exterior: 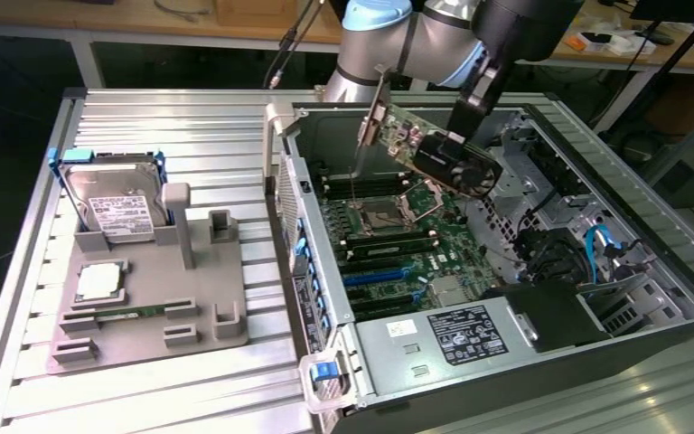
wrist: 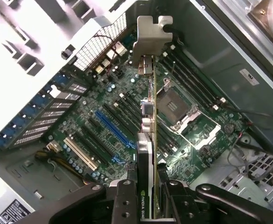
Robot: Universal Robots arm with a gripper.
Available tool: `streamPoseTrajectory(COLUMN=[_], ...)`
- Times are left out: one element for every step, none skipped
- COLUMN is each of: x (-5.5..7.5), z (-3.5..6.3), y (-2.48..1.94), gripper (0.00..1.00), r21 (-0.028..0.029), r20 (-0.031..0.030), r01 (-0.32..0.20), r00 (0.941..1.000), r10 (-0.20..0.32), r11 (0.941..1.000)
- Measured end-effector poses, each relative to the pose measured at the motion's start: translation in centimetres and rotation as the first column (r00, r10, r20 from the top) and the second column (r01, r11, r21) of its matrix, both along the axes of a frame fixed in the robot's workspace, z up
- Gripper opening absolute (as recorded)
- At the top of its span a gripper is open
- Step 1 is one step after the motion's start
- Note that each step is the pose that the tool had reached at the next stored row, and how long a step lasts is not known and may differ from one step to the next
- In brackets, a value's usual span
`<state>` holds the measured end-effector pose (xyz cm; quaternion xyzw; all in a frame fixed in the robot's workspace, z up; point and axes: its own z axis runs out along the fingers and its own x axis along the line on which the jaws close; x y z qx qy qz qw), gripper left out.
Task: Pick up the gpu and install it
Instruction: 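Insert the gpu into the slot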
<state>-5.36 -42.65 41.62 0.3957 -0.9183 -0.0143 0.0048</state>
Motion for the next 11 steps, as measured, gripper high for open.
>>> streamPoseTrajectory(x=[0.0,0.0,0.0,0.0,0.0,0.0,0.0,0.0,0.0,0.0,0.0], z=[0.0,0.0,0.0,0.0,0.0,0.0,-0.01,-0.01,-0.03,-0.04,-0.05], y=[0.0,0.0,0.0,0.0,0.0,0.0,0.0,0.0,0.0,0.0,0.0], gripper=[0.27,0.27,0.27,0.27,0.27,0.27,0.27,0.27,0.27,0.27,0.27], r21=[0.0,0.0,0.0,0.0,-0.0001,-0.0001,0.0,0.0001,0.0001,0.0,0.0], r20=[0.0,0.0,0.0,0.0,-0.0001,-0.0001,0.0,0.0,0.0,0.0,-0.0001], r01=[-0.023,-0.041,-0.06,-0.08,-0.097,-0.116,-0.135,-0.152,-0.17,-0.19,-0.207], r00=[0.9997,0.9992,0.9982,0.9968,0.9953,0.9933,0.9908,0.9884,0.9854,0.9818,0.9783], r10=[0.023,0.041,0.06,0.08,0.097,0.116,0.135,0.152,0.17,0.19,0.207], r11=[0.9997,0.9992,0.9982,0.9968,0.9953,0.9933,0.9908,0.9884,0.9854,0.9818,0.9783])
